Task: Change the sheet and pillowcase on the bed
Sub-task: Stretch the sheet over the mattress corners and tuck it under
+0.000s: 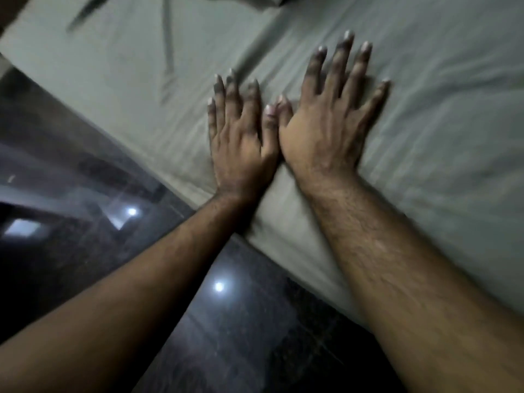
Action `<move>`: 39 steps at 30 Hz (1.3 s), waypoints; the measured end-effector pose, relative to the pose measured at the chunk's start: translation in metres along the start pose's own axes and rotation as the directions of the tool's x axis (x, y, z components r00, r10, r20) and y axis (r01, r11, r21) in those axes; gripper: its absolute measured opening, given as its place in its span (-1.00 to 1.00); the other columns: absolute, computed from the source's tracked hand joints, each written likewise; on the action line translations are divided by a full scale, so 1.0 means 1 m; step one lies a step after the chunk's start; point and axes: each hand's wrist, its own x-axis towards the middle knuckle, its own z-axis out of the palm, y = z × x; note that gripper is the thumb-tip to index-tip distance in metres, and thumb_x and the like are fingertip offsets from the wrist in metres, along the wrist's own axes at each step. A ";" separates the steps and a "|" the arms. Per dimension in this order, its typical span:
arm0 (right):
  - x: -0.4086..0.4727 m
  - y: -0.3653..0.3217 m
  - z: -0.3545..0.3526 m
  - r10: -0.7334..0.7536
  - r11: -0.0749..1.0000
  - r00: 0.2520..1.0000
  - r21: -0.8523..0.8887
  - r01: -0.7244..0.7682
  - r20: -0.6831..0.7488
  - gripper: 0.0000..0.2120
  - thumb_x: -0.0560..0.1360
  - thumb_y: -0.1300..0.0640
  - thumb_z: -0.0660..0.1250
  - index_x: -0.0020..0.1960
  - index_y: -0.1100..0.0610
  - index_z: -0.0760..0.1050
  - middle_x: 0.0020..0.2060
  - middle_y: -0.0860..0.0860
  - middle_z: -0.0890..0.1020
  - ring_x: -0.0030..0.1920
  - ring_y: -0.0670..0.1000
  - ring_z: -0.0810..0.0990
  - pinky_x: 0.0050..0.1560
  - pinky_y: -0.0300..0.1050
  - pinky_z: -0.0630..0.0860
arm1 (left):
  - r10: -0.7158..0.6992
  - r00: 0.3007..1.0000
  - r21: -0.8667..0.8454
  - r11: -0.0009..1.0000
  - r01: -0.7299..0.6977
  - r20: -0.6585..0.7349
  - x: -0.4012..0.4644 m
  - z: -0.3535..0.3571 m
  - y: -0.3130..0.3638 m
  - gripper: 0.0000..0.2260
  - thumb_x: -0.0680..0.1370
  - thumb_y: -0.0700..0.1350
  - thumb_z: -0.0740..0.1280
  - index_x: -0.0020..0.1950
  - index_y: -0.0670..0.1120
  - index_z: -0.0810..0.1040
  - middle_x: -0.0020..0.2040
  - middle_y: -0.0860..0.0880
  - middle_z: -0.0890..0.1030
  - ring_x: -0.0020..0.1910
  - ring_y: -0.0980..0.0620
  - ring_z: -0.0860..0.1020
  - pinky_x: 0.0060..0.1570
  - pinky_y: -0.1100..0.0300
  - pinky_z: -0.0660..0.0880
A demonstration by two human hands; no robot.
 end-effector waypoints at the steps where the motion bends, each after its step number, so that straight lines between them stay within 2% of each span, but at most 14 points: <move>1: -0.003 -0.002 -0.004 -0.018 1.000 1.000 -0.008 0.018 0.000 -0.25 0.59 -0.23 0.03 0.63 0.16 0.01 0.61 0.22 -0.01 0.60 0.27 -0.05 0.46 0.47 -0.04 | -0.023 1.000 0.029 0.999 0.023 0.003 -0.002 -0.001 0.000 -0.44 0.68 0.13 -0.02 0.58 -0.16 0.29 0.60 -0.23 0.18 0.62 -0.18 0.09 0.57 -0.10 0.02; 4: -0.008 -0.001 -0.003 -0.035 0.999 0.999 -0.017 0.036 0.028 -0.29 0.61 -0.21 0.02 0.63 0.14 -0.02 0.62 0.16 0.01 0.61 0.24 -0.01 0.46 0.47 -0.03 | -0.095 0.993 0.129 0.988 0.085 0.071 -0.002 -0.004 0.001 -0.37 0.67 0.15 -0.09 0.61 -0.23 0.16 0.61 -0.31 0.10 0.61 -0.25 0.04 0.56 -0.17 0.01; 7: -0.001 -0.003 0.000 -0.053 0.999 0.991 0.006 0.052 0.125 -0.37 0.64 -0.17 -0.01 0.62 0.11 0.10 0.61 0.08 0.13 0.60 0.18 0.08 0.49 0.42 -0.02 | -0.136 0.957 0.230 0.970 0.076 0.255 0.006 -0.007 0.003 -0.38 0.63 0.17 -0.05 0.63 -0.12 0.18 0.63 -0.17 0.14 0.62 -0.22 0.05 0.54 -0.20 0.01; 11: -0.020 0.004 -0.019 -0.108 0.994 0.972 0.047 0.100 0.210 -0.47 0.67 -0.12 -0.02 0.60 0.02 0.19 0.59 -0.01 0.23 0.58 0.10 0.17 0.53 0.30 0.01 | -0.142 0.905 0.246 0.968 0.042 0.401 0.017 -0.023 0.011 -0.40 0.61 0.20 0.00 0.64 0.03 0.14 0.64 0.02 0.14 0.62 -0.15 0.06 0.53 -0.20 -0.01; 14: -0.051 0.016 -0.038 -0.216 0.976 0.954 0.043 0.211 0.207 -0.49 0.66 -0.09 0.03 0.59 -0.03 0.20 0.58 -0.02 0.24 0.57 0.07 0.20 0.54 0.21 0.06 | -0.136 0.860 0.226 0.974 0.025 0.491 0.019 -0.036 0.011 -0.45 0.65 0.16 -0.04 0.65 0.08 0.09 0.65 0.06 0.10 0.63 -0.09 0.03 0.54 -0.23 -0.05; 16: -0.063 0.022 -0.048 -0.224 0.974 0.950 0.019 0.225 0.218 -0.49 0.67 -0.09 0.05 0.59 -0.02 0.22 0.57 -0.01 0.26 0.56 0.05 0.23 0.53 0.19 0.10 | -0.118 0.832 0.199 0.980 0.009 0.542 0.013 -0.046 0.014 -0.47 0.66 0.14 -0.04 0.65 0.10 0.08 0.65 0.07 0.07 0.63 -0.06 0.00 0.54 -0.22 -0.07; 18: -0.071 0.018 -0.056 -0.178 0.982 0.950 -0.023 0.190 0.257 -0.50 0.67 -0.10 0.03 0.59 -0.03 0.23 0.57 -0.03 0.26 0.57 0.03 0.22 0.53 0.18 0.09 | -0.086 0.801 0.162 0.987 -0.014 0.592 0.010 -0.054 0.014 -0.48 0.67 0.14 -0.04 0.64 0.12 0.08 0.65 0.07 0.07 0.63 -0.05 0.00 0.55 -0.19 -0.07; 21: -0.069 -0.006 -0.063 -0.033 0.998 0.935 -0.044 0.052 0.352 -0.51 0.62 -0.06 0.09 0.54 -0.03 0.32 0.53 -0.03 0.34 0.54 0.06 0.26 0.51 0.20 0.11 | -0.030 0.736 0.105 0.993 -0.056 0.676 0.017 -0.066 0.002 -0.47 0.66 0.16 -0.02 0.64 0.11 0.12 0.64 0.04 0.13 0.62 -0.07 0.07 0.55 -0.14 -0.02; 23: -0.051 -0.026 -0.071 0.038 0.999 0.915 0.002 -0.042 0.402 -0.54 0.54 0.00 0.15 0.40 0.08 0.47 0.40 0.08 0.48 0.41 0.19 0.41 0.42 0.21 0.31 | 0.051 0.672 0.037 0.993 -0.116 0.739 0.033 -0.077 -0.009 -0.47 0.65 0.15 0.04 0.63 0.10 0.17 0.63 0.03 0.18 0.60 -0.09 0.14 0.50 -0.11 0.09; 25: -0.026 -0.042 -0.079 0.067 0.992 0.901 0.064 -0.104 0.428 -0.58 0.50 0.07 0.16 0.29 0.20 0.51 0.25 0.20 0.52 0.24 0.28 0.49 0.26 0.18 0.45 | 0.135 0.616 -0.032 0.984 -0.175 0.776 0.054 -0.088 -0.016 -0.49 0.64 0.14 0.07 0.58 0.06 0.27 0.57 0.01 0.30 0.52 -0.09 0.28 0.38 -0.04 0.25; 28: 0.008 -0.093 -0.084 -0.001 0.989 0.893 0.131 -0.065 0.449 -0.57 0.54 0.16 0.24 0.40 0.21 0.43 0.35 0.18 0.46 0.29 0.24 0.46 0.27 0.11 0.44 | 0.078 0.620 -0.031 0.996 -0.086 0.781 0.096 -0.112 -0.053 -0.55 0.63 0.10 0.08 0.46 -0.04 0.42 0.43 -0.05 0.44 0.37 -0.12 0.41 0.24 -0.01 0.33; 31: 0.033 -0.156 -0.082 -0.012 0.974 0.868 0.203 -0.103 0.497 -0.56 0.58 0.15 0.23 0.45 0.21 0.39 0.42 0.14 0.40 0.37 0.21 0.40 0.33 0.07 0.41 | -0.023 0.639 -0.020 0.998 0.060 0.769 0.137 -0.131 -0.105 -0.62 0.66 0.00 0.17 0.44 -0.10 0.42 0.43 -0.09 0.43 0.36 -0.15 0.42 0.28 -0.06 0.33; 36: 0.086 -0.276 -0.076 -0.053 0.965 0.851 0.246 -0.091 0.522 -0.54 0.62 0.12 0.23 0.50 0.17 0.33 0.47 0.08 0.35 0.40 0.16 0.38 0.34 0.05 0.41 | -0.066 0.737 -0.050 0.990 0.134 0.673 0.228 -0.166 -0.203 -0.64 0.68 -0.01 0.18 0.42 -0.14 0.43 0.37 -0.12 0.50 0.33 -0.16 0.47 0.26 -0.07 0.37; 39: 0.121 -0.336 -0.066 -0.031 0.948 0.855 0.287 -0.138 0.517 -0.54 0.63 0.09 0.24 0.50 0.14 0.33 0.45 0.08 0.37 0.39 0.15 0.40 0.32 0.04 0.43 | -0.057 0.758 -0.059 0.990 0.126 0.650 0.278 -0.171 -0.249 -0.64 0.67 0.00 0.19 0.40 -0.14 0.46 0.34 -0.13 0.53 0.31 -0.16 0.49 0.25 -0.06 0.38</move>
